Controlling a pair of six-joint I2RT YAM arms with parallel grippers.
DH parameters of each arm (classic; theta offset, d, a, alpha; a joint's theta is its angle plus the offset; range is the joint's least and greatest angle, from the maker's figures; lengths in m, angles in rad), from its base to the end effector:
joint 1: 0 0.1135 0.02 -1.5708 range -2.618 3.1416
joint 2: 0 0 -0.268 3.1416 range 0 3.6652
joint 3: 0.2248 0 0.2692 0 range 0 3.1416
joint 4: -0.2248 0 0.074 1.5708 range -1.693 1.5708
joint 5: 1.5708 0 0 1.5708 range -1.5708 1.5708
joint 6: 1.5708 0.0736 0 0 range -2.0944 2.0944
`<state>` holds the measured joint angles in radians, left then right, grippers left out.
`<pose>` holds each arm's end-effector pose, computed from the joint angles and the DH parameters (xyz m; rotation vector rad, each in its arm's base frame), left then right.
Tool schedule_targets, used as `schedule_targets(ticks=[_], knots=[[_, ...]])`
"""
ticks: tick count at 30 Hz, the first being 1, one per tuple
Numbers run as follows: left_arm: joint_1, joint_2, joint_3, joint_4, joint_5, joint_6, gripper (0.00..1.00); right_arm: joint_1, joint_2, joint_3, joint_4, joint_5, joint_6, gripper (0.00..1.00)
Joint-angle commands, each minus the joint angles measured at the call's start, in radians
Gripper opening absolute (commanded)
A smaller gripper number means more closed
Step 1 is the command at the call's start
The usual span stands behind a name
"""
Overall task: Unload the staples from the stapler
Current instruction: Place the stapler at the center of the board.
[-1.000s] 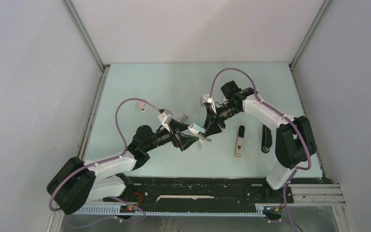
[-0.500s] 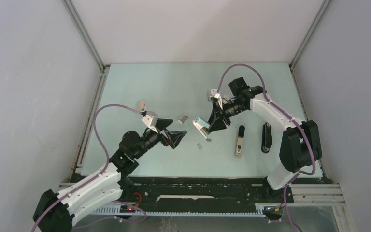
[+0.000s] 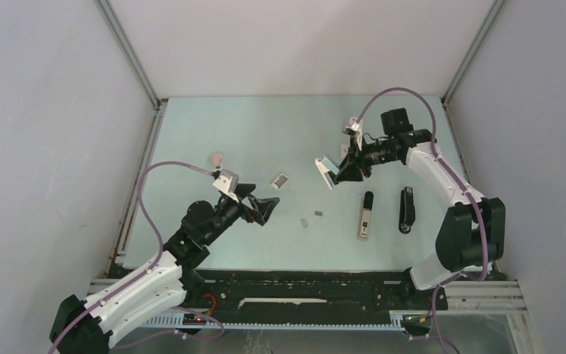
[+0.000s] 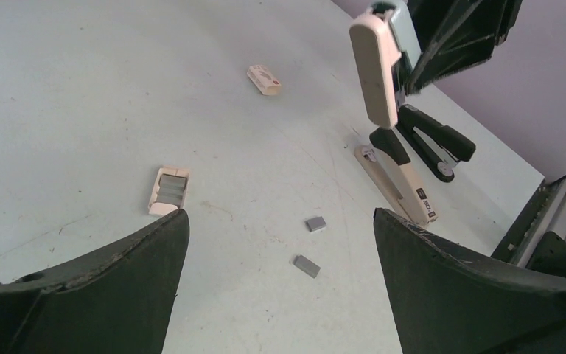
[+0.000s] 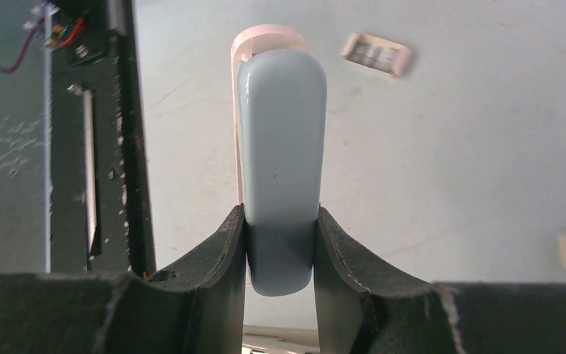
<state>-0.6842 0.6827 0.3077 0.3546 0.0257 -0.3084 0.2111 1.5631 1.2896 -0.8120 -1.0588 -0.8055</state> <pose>0.1738 -0.1442 0.2393 0.3283 1.6154 -0.7877 0.3172 0.1336 0.2710 -1.3360 1.7497 1.0610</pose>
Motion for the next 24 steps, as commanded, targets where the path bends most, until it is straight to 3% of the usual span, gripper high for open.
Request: schedule_targets(ticks=[1, 9, 24], knots=[[0.007, -0.009, -0.027, 0.013, -0.023, 0.03, 1.0, -0.078, -0.065, -0.025, 0.158, 0.098, 0.197, 0.0], [0.008, -0.003, -0.039, 0.014, -0.058, 0.035, 1.0, -0.198, -0.073, -0.067, 0.287, 0.249, 0.345, 0.0], [0.008, 0.005, -0.053, 0.024, -0.049, 0.032, 1.0, -0.203, -0.01, -0.07, 0.456, 0.505, 0.493, 0.0]])
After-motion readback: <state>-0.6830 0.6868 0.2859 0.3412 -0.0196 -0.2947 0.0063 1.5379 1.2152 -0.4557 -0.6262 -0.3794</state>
